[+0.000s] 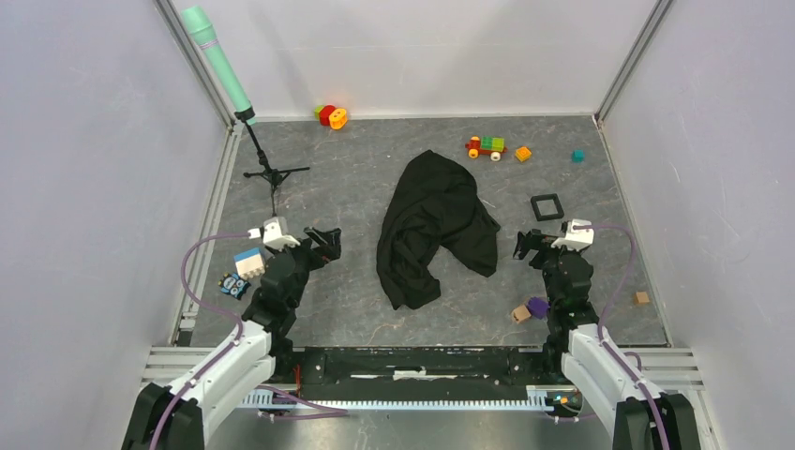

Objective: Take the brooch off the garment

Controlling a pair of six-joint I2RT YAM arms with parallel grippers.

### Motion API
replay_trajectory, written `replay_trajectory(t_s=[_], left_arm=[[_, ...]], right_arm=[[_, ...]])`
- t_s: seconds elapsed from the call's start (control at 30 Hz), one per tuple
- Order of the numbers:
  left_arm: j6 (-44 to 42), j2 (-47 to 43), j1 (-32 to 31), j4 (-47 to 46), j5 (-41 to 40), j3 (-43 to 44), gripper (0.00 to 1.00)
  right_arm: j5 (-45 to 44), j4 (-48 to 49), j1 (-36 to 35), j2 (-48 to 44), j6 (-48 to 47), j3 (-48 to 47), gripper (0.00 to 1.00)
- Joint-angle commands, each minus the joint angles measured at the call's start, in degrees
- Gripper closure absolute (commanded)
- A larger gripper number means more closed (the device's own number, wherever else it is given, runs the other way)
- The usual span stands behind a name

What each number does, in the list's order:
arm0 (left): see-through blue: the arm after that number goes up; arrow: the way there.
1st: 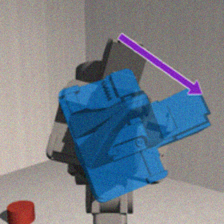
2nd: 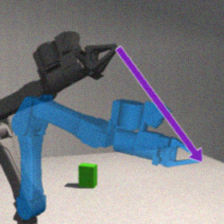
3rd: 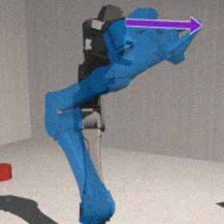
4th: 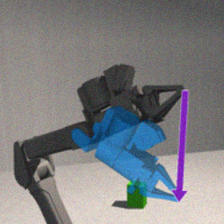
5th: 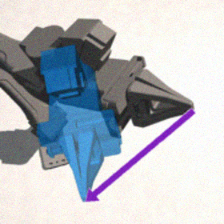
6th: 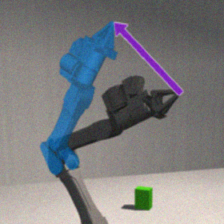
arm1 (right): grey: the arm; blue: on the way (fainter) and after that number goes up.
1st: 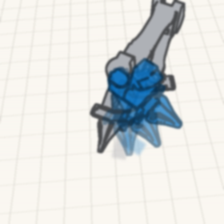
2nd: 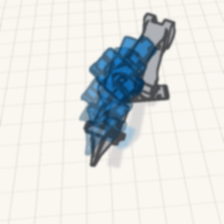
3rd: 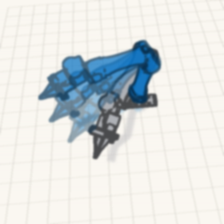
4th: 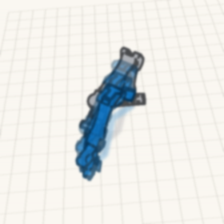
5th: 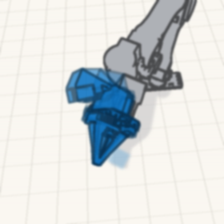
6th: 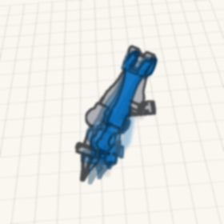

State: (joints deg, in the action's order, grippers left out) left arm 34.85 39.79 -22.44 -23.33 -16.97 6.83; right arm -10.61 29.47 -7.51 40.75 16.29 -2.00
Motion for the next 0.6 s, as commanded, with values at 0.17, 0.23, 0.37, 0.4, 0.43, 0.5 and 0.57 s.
replay_trajectory(t_s=[0.17, 0.23, 0.37, 0.4, 0.43, 0.5, 0.57], left_arm=[[-9.30, 8.96, -0.75, -15.11, 26.11, -1.28, 0.01], [-9.50, 14.14, -1.50, -16.38, 27.25, 0.41, 0.01], [-10.30, 25.12, -5.59, -18.11, 28.43, 4.80, 0.05], [-10.76, 26.80, -7.42, -17.42, 28.10, 6.17, 0.06], [-11.43, 28.40, -8.87, -16.61, 27.45, 7.31, 0.06], [-12.32, 30.60, -11.18, -14.97, 25.77, 9.36, 0.07], [-12.61, 32.19, -11.96, -14.51, 25.39, 10.31, 0.10]], right_arm=[[4.35, 2.79, -0.27, 0.73, -1.77, 0.28, 0.02], [5.91, 2.63, -0.40, 2.02, -2.11, -0.48, 0.03], [7.37, 1.44, -1.61, 7.51, -2.51, -3.13, 0.09], [7.55, 1.07, -2.29, 8.85, -2.71, -3.88, 0.11], [7.45, 0.70, -2.90, 10.37, -3.04, -4.79, 0.13], [6.99, 0.41, -4.48, 12.89, -3.45, -5.95, 0.18], [7.93, 0.85, -5.66, 15.05, -3.72, -6.84, 0.24]])
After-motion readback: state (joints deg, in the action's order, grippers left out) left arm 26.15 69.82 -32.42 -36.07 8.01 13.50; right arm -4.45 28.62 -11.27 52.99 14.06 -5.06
